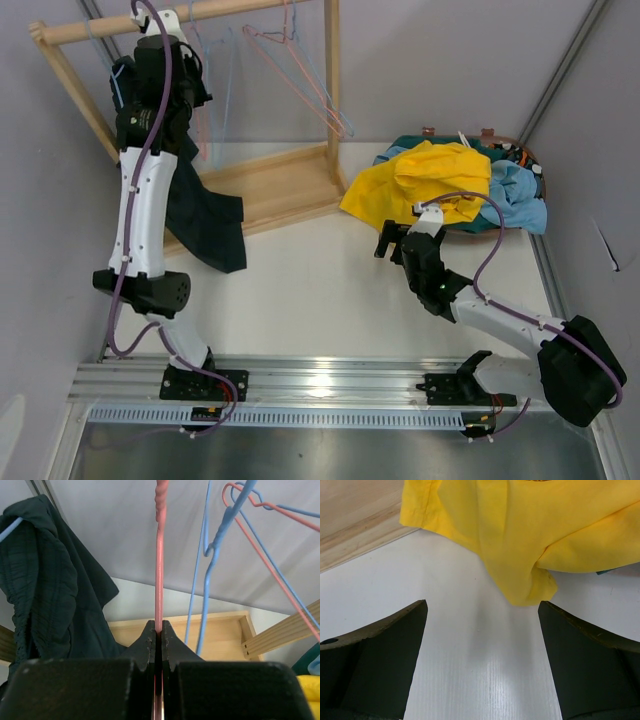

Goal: Remove the shorts from the hanger

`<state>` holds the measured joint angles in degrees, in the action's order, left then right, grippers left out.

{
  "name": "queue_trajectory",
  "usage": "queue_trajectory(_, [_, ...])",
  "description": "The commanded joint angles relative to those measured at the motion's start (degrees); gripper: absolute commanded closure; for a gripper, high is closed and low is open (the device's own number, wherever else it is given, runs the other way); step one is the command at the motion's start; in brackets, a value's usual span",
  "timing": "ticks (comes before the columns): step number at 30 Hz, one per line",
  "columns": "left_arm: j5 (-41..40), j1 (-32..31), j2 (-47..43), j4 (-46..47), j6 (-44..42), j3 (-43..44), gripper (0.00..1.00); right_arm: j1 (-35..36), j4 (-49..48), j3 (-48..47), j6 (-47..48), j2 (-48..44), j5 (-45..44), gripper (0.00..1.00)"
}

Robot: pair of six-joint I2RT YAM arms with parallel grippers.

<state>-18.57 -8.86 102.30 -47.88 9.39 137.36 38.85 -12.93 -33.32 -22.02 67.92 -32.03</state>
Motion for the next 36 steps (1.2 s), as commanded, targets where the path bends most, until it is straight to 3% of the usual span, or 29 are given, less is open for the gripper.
queue_trajectory(1, [-0.95, -0.01, -0.7, 1.29, -0.69, 1.07, 1.0, 0.26, -3.6, 0.19, 0.31, -1.21, -0.75, 0.01])
queue_trajectory(10, [1.08, -0.01, -9.57, 1.56, 0.98, -9.82, 0.96, 0.44, -3.24, 0.01, 0.22, -1.03, -1.19, 0.01])
queue_trajectory(15, [1.43, -0.01, -12.91, 1.47, 0.98, -14.39, 0.88, 0.79, -2.11, -0.25, -0.21, -1.74, -1.54, 0.01])
queue_trajectory(18, [1.43, -0.01, -14.49, 1.12, 1.16, -15.1, 0.79, 2.01, -1.05, -0.08, -0.57, -2.79, -2.33, 0.01])
queue_trajectory(21, [1.69, -0.01, -16.07, 0.68, 1.07, -15.11, 0.59, 3.59, 0.09, 0.01, -0.83, -3.93, -3.91, 0.01])
queue_trajectory(22, [1.69, -0.01, -16.25, 0.33, 1.07, -14.5, 0.48, 3.95, 0.27, 0.1, -0.83, -4.02, -4.44, 0.01])
queue_trajectory(25, [0.99, -0.01, -17.92, -0.9, 0.98, -13.79, 0.35, 5.09, 0.8, 0.36, -0.92, -4.73, -5.06, 0.01])
queue_trajectory(31, [-3.83, 0.07, -21.79, -1.08, -1.38, -14.84, 0.16, 5.62, 0.54, 1.15, -0.48, -4.81, -4.97, 0.01])
queue_trajectory(36, [-6.82, 4.55, -26.35, 1.03, -1.92, -21.07, 0.13, 6.15, -1.04, 0.8, 1.54, -2.62, -3.04, 0.01])
